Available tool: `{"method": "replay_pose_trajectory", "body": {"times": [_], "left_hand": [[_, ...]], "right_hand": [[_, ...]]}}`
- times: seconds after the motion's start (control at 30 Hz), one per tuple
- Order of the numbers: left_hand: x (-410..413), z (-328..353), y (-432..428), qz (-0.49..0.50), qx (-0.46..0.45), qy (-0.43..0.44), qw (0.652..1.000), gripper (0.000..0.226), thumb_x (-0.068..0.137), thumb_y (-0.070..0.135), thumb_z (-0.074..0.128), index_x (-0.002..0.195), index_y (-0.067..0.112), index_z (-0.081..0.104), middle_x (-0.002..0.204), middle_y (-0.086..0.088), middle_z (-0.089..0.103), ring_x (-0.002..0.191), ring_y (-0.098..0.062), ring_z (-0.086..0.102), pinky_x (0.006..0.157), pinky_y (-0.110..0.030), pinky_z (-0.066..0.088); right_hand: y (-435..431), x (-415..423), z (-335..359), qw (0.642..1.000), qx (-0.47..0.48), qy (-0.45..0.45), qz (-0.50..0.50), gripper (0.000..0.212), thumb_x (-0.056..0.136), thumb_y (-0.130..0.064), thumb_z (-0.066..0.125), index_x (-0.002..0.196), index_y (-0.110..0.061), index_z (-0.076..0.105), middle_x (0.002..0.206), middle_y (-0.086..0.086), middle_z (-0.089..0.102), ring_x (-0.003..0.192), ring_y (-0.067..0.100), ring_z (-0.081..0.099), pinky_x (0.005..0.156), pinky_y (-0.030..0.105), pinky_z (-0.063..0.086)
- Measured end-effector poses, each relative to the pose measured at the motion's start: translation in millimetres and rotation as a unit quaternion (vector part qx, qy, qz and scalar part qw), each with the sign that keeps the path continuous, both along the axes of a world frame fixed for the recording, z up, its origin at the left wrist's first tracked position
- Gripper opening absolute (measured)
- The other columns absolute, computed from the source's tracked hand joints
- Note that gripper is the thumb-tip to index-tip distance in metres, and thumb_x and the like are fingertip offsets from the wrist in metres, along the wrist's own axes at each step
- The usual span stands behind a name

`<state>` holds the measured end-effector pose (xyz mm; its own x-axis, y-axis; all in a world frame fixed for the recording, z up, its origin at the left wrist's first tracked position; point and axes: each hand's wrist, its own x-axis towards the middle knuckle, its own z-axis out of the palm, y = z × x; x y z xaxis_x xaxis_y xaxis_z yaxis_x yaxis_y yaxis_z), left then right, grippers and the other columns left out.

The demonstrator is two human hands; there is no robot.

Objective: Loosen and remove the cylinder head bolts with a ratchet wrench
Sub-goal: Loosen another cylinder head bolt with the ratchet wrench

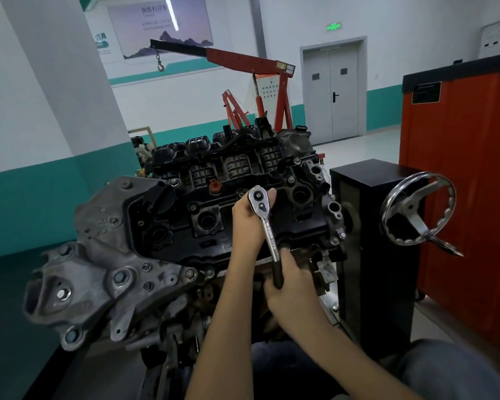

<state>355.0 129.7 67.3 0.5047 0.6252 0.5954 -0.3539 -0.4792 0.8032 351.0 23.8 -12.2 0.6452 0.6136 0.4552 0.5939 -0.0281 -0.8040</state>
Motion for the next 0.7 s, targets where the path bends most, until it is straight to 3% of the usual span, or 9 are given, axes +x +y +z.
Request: {"method": "replay_pose_trajectory", "body": {"times": [0.1,0.17,0.23,0.3,0.37,0.47,0.6,0.7], "left_hand": [[-1.9,-0.3,3.5,-0.006,0.004,0.033,0.999,0.05,0.093,0.016,0.063,0.049,0.028,0.043,0.049,0.019,0.037,0.051,0.002,0.035,0.059,-0.01,0.034],[-2.4,3.5,2.7,-0.013,0.016,0.049,0.999,0.04,0.094,0.012,0.06,0.057,0.026,0.058,0.054,0.02,0.049,0.059,0.003,0.046,0.067,-0.016,0.039],[-1.7,8.8,1.7,-0.005,0.033,0.052,0.998,0.037,0.092,0.007,0.057,0.06,0.026,0.062,0.059,0.015,0.054,0.064,-0.003,0.047,0.067,-0.021,0.039],[-3.0,12.2,1.3,0.001,0.041,0.057,0.998,0.037,0.089,0.006,0.055,0.058,0.026,0.059,0.054,0.012,0.045,0.057,-0.005,0.038,0.057,-0.021,0.032],[-5.7,10.6,2.0,0.005,0.032,0.057,0.998,0.04,0.09,0.008,0.055,0.057,0.029,0.055,0.053,0.013,0.039,0.054,-0.005,0.032,0.053,-0.02,0.028],[-5.0,3.2,2.1,0.014,-0.012,0.024,1.0,0.044,0.093,0.009,0.057,0.055,0.032,0.058,0.062,0.011,0.05,0.067,-0.007,0.045,0.065,-0.021,0.037],[2.4,-0.8,-5.2,0.032,-0.035,-0.013,0.999,0.047,0.094,0.015,0.062,0.057,0.022,0.034,0.053,0.016,0.033,0.057,-0.004,0.032,0.058,-0.019,0.031],[6.0,0.5,-4.1,0.047,-0.061,-0.016,0.997,0.047,0.093,0.014,0.064,0.062,0.019,0.028,0.055,0.014,0.026,0.056,-0.005,0.025,0.055,-0.017,0.029]], "right_hand": [[-29.7,39.5,20.7,0.992,-0.081,-0.087,0.043,0.026,0.08,-0.002,0.057,0.098,-0.02,0.049,0.063,0.001,0.051,0.048,0.01,0.048,0.043,0.011,0.035],[-49.5,81.3,50.7,0.969,-0.153,-0.186,0.046,0.028,0.082,-0.004,0.058,0.102,-0.023,0.052,0.07,0.004,0.057,0.053,0.013,0.053,0.048,0.018,0.043],[-56.5,120.1,89.7,0.914,-0.242,-0.324,0.023,0.023,0.085,-0.009,0.058,0.103,-0.023,0.052,0.073,-0.002,0.057,0.057,0.008,0.054,0.052,0.02,0.042],[-51.4,138.9,122.7,0.853,-0.282,-0.439,0.0,0.017,0.088,-0.015,0.058,0.103,-0.021,0.053,0.069,-0.011,0.05,0.06,0.007,0.051,0.054,0.018,0.036],[-43.2,140.7,132.2,0.83,-0.272,-0.487,-0.011,0.018,0.088,-0.018,0.058,0.104,-0.023,0.051,0.069,-0.01,0.048,0.064,0.011,0.05,0.057,0.022,0.035],[-46.4,121.5,104.0,0.866,-0.245,-0.434,-0.035,0.023,0.087,-0.019,0.057,0.09,-0.033,0.039,0.072,-0.008,0.05,0.065,0.013,0.049,0.057,0.02,0.036],[-42.0,58.2,35.9,0.979,-0.097,-0.177,0.0,0.031,0.082,-0.011,0.059,0.085,-0.03,0.035,0.062,-0.005,0.048,0.052,0.013,0.049,0.047,0.02,0.033],[-6.9,1.3,4.3,0.998,-0.016,-0.055,-0.005,0.024,0.083,-0.007,0.055,0.096,-0.022,0.042,0.063,-0.007,0.045,0.054,0.003,0.045,0.048,0.012,0.033]]}}
